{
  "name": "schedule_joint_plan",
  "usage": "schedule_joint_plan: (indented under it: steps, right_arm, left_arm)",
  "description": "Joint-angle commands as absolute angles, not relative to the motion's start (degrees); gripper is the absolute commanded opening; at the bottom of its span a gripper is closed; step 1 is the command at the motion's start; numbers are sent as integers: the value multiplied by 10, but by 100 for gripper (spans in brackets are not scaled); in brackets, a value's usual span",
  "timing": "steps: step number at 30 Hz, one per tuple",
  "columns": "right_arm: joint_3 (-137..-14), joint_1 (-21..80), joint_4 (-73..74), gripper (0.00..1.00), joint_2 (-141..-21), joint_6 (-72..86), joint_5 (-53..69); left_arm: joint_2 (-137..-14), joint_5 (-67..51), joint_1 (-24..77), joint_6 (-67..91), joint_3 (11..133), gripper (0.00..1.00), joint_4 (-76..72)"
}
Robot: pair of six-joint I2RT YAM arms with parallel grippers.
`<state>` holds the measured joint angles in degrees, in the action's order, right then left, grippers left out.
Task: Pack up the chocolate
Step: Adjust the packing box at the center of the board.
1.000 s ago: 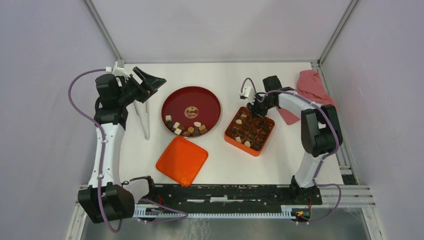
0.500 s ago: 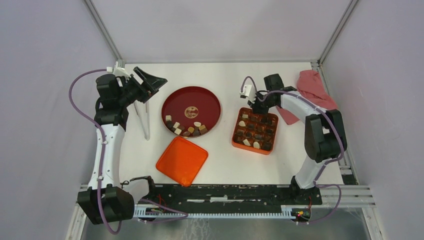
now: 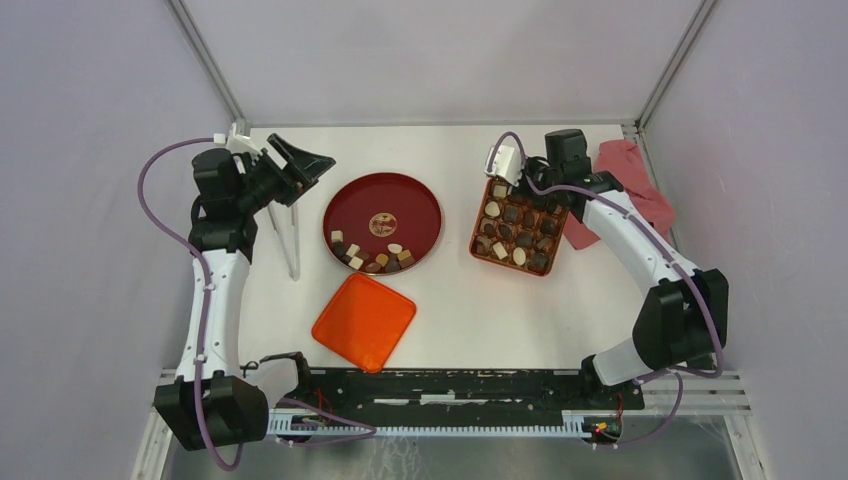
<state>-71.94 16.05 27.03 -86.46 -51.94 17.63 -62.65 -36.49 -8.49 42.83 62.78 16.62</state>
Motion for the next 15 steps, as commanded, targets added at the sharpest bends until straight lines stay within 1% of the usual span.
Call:
schedule_joint_plan:
  steps: [1, 5, 15]
  right_arm:
    - [-719, 172, 208, 0, -815, -513, 146]
    - [-718, 180, 209, 0, -802, -507, 143]
    - [-721, 184, 212, 0, -800, -481, 148]
  left_arm:
    - [-610, -365, -83, 437, 640, 84, 164]
    - [-591, -330, -83, 421, 648, 85, 174]
    - [-588, -338, -82, 420, 645, 85, 179]
